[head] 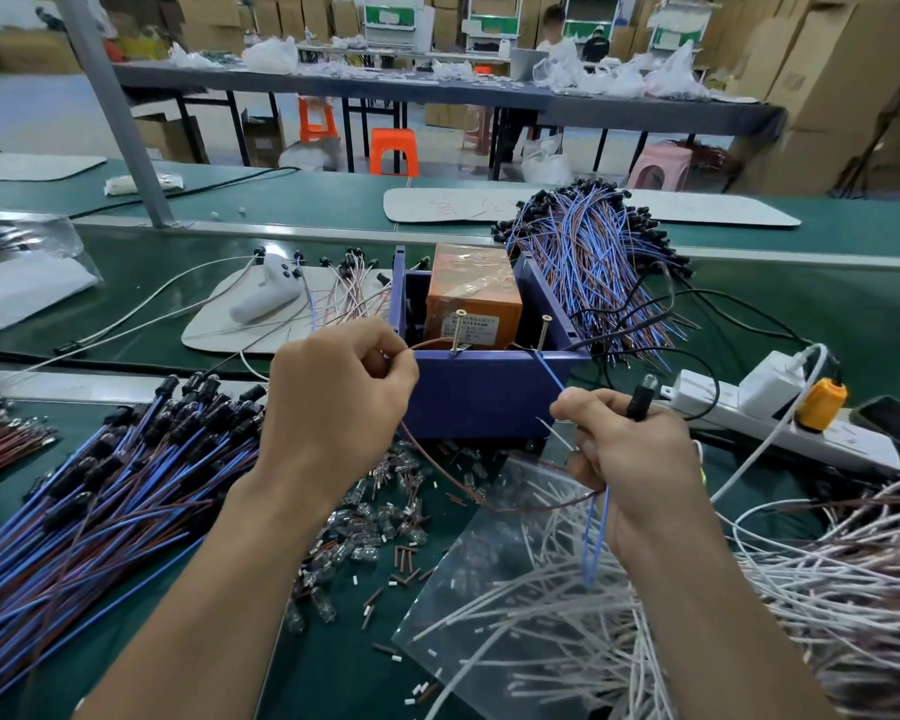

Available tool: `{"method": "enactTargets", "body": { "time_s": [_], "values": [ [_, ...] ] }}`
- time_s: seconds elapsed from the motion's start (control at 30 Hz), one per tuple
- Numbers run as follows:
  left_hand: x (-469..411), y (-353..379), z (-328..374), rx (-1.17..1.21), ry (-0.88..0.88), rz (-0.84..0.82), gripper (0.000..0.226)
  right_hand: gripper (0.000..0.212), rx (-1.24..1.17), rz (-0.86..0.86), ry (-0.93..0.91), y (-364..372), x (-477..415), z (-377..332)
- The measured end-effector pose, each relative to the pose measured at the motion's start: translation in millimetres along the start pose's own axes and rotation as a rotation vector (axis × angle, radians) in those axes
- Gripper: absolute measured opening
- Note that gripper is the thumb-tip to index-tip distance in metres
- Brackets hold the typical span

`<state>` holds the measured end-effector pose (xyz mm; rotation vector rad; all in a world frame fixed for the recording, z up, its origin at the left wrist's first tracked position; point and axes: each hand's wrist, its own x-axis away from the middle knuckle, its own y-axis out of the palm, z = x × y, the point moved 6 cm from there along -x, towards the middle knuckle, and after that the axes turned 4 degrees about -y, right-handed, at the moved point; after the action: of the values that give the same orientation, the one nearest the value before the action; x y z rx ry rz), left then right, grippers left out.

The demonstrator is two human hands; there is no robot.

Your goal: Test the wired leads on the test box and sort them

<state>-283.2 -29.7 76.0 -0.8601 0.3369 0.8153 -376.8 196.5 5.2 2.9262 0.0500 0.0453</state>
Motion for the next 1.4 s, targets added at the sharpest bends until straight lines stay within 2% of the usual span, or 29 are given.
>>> {"method": "enactTargets", "body": {
  "time_s": [0.23,0.47,0.63,0.8,1.3,1.4],
  "values": [
    [-0.3,1.5,-2.1,-0.012,-0.006,-0.001,0.02,0.028,-0.032,0.032,0.016,-1.0,-0.3,-0.8],
    [1.2,0.1,0.1,-0.013,0.006,-0.01,0.021,0.012,-0.002,-0.005,0.027,-3.5,3.1,-3.4],
    [0.9,0.3,-0.1,-0.011,-0.005,-0.018,0.021,0.028,0.002,-0.017,0.027,-1.9,1.7,-2.7],
    [-0.2,1.8,-2.6,0.005,-0.041,-0.018,0.021,0.033,0.001,-0.036,0.027,1.8,0.5,1.3],
    [0.0,1.6,-4.0,0.014,-0.045,-0.014,0.021,0.031,0.001,-0.044,0.018,3.6,0.0,0.6],
    [0.9,-1.6,-1.8,0.03,-0.001,-0.027,0.021,0.029,-0.026,-0.015,0.038,2.8,-1.1,2.1]
  ]
}}
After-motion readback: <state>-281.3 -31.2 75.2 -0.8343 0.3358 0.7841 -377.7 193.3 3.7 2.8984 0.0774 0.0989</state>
